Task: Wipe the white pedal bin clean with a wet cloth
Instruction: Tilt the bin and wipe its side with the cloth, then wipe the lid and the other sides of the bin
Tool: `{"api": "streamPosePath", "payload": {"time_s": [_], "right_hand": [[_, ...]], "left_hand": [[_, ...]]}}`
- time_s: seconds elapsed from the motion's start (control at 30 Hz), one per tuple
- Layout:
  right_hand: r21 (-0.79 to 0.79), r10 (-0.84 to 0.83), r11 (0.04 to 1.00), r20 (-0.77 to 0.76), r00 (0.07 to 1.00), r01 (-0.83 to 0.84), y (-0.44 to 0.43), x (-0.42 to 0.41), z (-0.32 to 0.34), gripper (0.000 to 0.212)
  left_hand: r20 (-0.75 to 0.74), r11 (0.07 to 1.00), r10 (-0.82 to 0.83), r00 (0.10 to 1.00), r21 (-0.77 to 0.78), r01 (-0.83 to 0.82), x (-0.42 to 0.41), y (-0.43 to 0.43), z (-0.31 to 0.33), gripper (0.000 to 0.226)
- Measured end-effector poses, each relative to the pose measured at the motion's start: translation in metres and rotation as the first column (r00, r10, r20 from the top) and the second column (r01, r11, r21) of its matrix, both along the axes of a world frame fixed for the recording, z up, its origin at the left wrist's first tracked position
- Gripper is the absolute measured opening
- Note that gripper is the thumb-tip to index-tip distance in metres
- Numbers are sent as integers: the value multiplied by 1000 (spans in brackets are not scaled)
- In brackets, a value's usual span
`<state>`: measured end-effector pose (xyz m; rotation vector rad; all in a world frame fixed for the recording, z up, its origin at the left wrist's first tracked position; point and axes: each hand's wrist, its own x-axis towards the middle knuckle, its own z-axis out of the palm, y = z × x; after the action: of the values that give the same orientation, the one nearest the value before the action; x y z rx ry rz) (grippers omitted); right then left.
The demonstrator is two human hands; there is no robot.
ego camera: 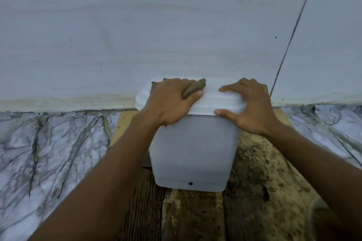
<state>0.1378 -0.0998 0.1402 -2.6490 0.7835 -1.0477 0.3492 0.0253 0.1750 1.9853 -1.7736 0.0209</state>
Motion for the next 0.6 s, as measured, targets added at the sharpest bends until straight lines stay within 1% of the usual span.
{"api": "streamPosePath", "payload": {"time_s": [0.07, 0.1, 0.17, 0.2, 0.27, 0.3, 0.37, 0.43, 0.5, 0.6], "right_hand": [[-2, 18, 1000, -35, 999, -18, 5, -4, 4, 59], [1, 32, 1000, -58, 998, -32, 8, -5, 7, 61], [1, 62, 998, -100, 993, -62, 12, -10, 12, 66], [-6, 77, 997, -129, 989, -79, 14, -12, 15, 70], [-5, 115, 993, -240, 964, -120, 18, -17, 19, 82], [8, 133, 990, -316, 939, -138, 19, -20, 20, 92], [51, 157, 987, -461, 873, -151, 25, -25, 20, 113], [61, 154, 988, -545, 824, -145, 34, -29, 18, 120], [58, 133, 991, -551, 824, -121, 46, -36, 16, 118], [36, 85, 996, -487, 869, -78, 64, -51, 14, 115]], "left_hand": [[-83, 984, 57, 995, 174, -42, 8, 5, 13, 45], [-115, 970, 97, 989, 235, -68, 16, 8, 15, 51], [-146, 946, 177, 973, 297, -128, 33, 12, 14, 52], [-119, 934, 210, 970, 319, -163, 40, 14, 12, 53], [-3, 906, 224, 975, 370, -207, 39, 20, 6, 69], [61, 898, 217, 974, 379, -224, 33, 24, 3, 75], [130, 900, 201, 971, 366, -235, 16, 36, -2, 79], [142, 906, 206, 968, 347, -243, 1, 49, -5, 77], [141, 907, 218, 966, 337, -254, -8, 60, -6, 76], [164, 913, 207, 964, 323, -251, -23, 70, -3, 76]]}}
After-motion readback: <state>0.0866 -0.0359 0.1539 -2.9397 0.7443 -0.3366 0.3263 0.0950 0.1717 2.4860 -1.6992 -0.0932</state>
